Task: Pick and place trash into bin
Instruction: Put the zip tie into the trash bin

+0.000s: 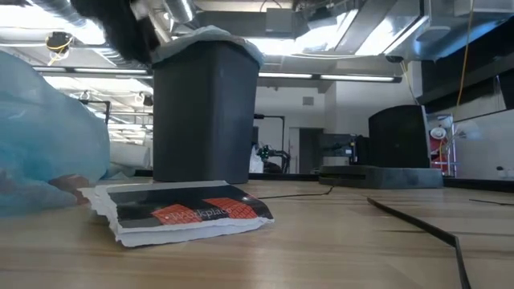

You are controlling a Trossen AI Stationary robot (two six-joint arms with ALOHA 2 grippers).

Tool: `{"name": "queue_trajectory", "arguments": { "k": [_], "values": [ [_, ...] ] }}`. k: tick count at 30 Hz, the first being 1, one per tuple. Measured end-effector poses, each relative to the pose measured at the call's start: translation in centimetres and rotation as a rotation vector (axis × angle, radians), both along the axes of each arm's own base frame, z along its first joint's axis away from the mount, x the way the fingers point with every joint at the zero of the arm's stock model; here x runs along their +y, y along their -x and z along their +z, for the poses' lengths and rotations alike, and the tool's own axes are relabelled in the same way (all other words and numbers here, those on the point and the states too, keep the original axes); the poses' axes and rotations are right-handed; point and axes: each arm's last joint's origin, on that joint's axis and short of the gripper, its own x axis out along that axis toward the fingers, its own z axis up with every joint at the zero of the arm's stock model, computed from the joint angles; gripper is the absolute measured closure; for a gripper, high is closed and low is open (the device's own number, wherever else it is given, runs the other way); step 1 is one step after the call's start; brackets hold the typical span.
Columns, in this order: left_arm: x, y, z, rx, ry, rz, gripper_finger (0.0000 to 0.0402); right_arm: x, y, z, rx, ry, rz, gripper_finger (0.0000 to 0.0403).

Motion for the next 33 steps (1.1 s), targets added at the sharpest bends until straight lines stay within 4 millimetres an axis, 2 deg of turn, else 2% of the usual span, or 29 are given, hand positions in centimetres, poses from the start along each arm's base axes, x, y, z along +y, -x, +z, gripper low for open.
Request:
{"name": "queue_trajectory", "arguments": {
  "k": [4,9,14,23,28,33],
  "values": [
    [-0.2,-0.6,-3.9,0.033,-0.029,-0.02,0.0224,0.0,0.0,0.0,-0.001,0.0,0.0,0.0166],
    [-0.1,-0.2,-8.6,0.216,-0.065,-0.002,0.0224,0.0,0.0,0.0,-0.004,-0.008,-0.002,0.0166],
    [0.2,0.9,-11.5,0.396,-0.073,0.015,0.0224,0.1,0.0,0.0,-0.002,-0.032,0.015,0.0166],
    [0.0,0.8,-12.0,0.365,-0.055,0.014,0.0224,0.0,0.1,-0.2,0.014,-0.021,0.015,0.0166],
    [0.2,0.9,-12.1,0.359,-0.109,-0.001,0.0226,0.0,0.1,-0.2,0.02,-0.017,0.015,0.0166],
    [0.2,0.9,-12.2,0.362,-0.116,-0.006,0.026,0.0,0.1,-0.2,0.022,-0.016,0.015,0.0166]
  ]
}}
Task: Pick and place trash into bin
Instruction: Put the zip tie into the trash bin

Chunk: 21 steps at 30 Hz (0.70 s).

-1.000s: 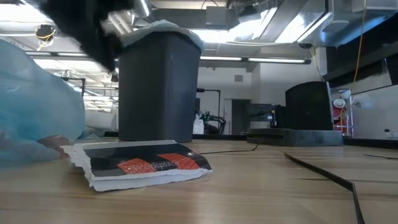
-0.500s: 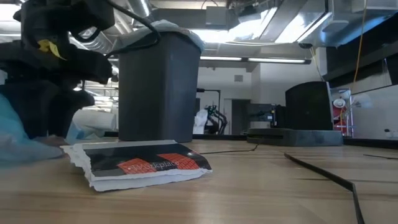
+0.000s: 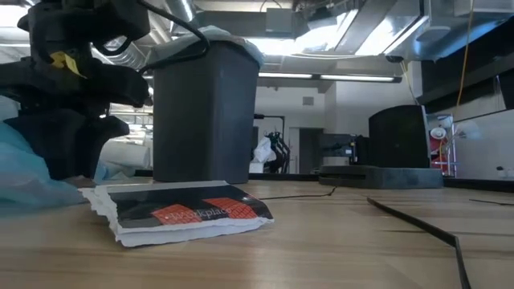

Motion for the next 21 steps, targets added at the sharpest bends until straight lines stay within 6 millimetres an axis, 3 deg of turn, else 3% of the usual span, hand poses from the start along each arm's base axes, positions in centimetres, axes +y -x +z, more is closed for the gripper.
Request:
{"name": "queue_trajectory", "arguments": {
  "k": [8,12,15,21],
  "values": [
    [-0.1,-0.4,-1.0,0.036,-0.01,-0.001,0.0375,-0.1,0.1,-0.2,0.02,0.009,-0.002,0.0166],
    [-0.2,-0.6,-0.7,0.033,-0.004,0.007,0.039,-0.1,0.1,-0.2,0.02,0.008,-0.002,0.0166],
    [-0.4,-1.2,1.0,0.027,-0.003,0.011,0.0393,-0.1,0.1,-0.2,0.02,0.008,-0.002,0.0166],
    [-0.1,-1.2,6.4,-0.064,-0.074,0.036,0.0396,-0.1,0.1,-0.2,0.019,0.008,-0.001,0.0166]
  ]
}}
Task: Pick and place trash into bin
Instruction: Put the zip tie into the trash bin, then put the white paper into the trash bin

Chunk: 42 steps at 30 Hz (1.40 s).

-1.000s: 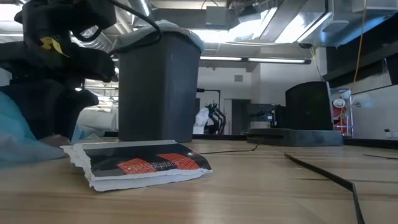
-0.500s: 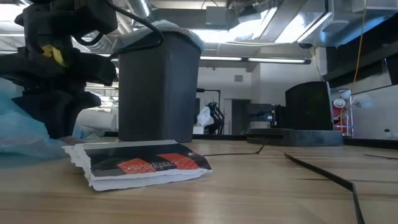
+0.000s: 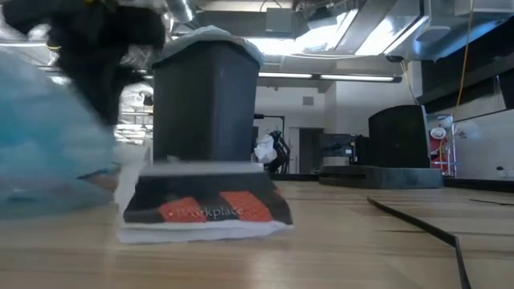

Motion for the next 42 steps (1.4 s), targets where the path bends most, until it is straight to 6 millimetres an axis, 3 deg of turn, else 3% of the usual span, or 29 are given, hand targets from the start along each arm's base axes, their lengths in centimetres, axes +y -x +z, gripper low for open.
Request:
{"name": "queue_trajectory", "arguments": {
  "k": [7,13,17,22,26,32,36,42],
  "values": [
    [1.6,2.2,5.8,-0.193,-0.132,0.172,0.0392,0.0,0.1,-0.1,0.016,0.011,0.0,0.0166],
    [2.9,4.0,13.3,-0.626,-0.172,0.251,0.0393,-0.1,0.1,-0.2,0.021,0.015,-0.003,0.0166],
    [4.8,5.6,18.2,-0.859,-0.319,0.297,0.0393,-0.7,-0.2,-0.2,0.026,0.024,-0.023,0.0166],
    [8.2,6.7,21.8,-0.896,-0.54,0.389,0.0392,-1.7,-0.7,-0.2,0.032,0.019,-0.048,0.0166],
    [11.2,6.1,22.3,-0.808,-0.672,0.475,0.0392,-2.3,-1.1,-0.3,0.042,0.002,-0.044,0.0166],
    [15.5,4.1,20.4,-0.605,-0.752,0.531,0.0391,-2.7,-1.3,-0.3,0.049,-0.016,-0.034,0.0166],
    [16.8,3.3,19.2,-0.508,-0.743,0.518,0.0369,-2.6,-1.3,-0.3,0.044,-0.026,-0.035,0.0166],
    [16.8,3.6,18.5,-0.446,-0.698,0.488,0.0289,-2.6,-1.3,-0.5,0.055,-0.072,-0.012,0.0166]
  ]
}}
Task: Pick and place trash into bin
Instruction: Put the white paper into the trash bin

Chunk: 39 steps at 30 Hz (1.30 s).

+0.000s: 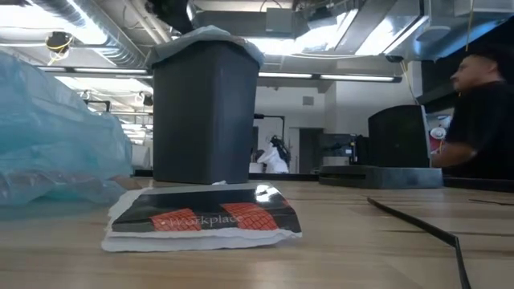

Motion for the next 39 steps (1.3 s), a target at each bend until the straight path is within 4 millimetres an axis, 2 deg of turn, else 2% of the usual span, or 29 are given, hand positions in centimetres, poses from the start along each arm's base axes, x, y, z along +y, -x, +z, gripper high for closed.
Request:
{"name": "queue_trajectory", "arguments": {
  "k": [4,8,11,13,16,19,25,32,35,39],
  "values": [
    [-1.2,0.8,1.4,-0.053,0.087,-0.069,0.0236,0.0,0.0,-0.1,0.012,-0.006,0.01,0.0166],
    [-2.9,1.3,3.2,-0.209,0.254,-0.261,0.0197,0.1,0.0,-0.2,0.021,-0.017,0.029,0.0166],
    [-4.7,1.1,3.1,-0.234,0.412,-0.475,0.018,0.2,0.0,-0.2,0.037,-0.044,0.068,0.0166],
    [-6.0,0.9,2.5,-0.185,0.482,-0.55,0.0178,0.3,0.0,-0.3,0.059,-0.076,0.117,0.0166],
    [-8.1,0.3,0.9,-0.094,0.564,-0.61,0.0185,0.6,0.0,-0.6,0.074,-0.137,0.173,0.0166],
    [-10.2,-0.2,-0.9,-0.048,0.634,-0.66,0.0196,0.6,0.2,-1.9,0.086,-0.181,0.194,0.0166],
    [-13.7,-0.8,-6.0,0.036,0.735,-0.616,0.0212,0.4,0.9,-6.1,0.076,-0.39,0.127,0.0166],
    [-16.8,-2.5,-12.2,-0.008,0.792,-0.664,0.0223,0.0,2.1,-10.7,-0.054,-0.746,0.035,0.0166],
    [-17.8,-3.4,-15.0,0.035,0.795,-0.666,0.0227,0.2,1.8,-12.2,-0.053,-0.828,0.012,0.0166],
    [-18.8,-4.9,-18.2,0.104,0.796,-0.655,0.0231,0.9,0.1,-14.2,-0.006,-0.896,0.03,0.0166]
  ]
}}
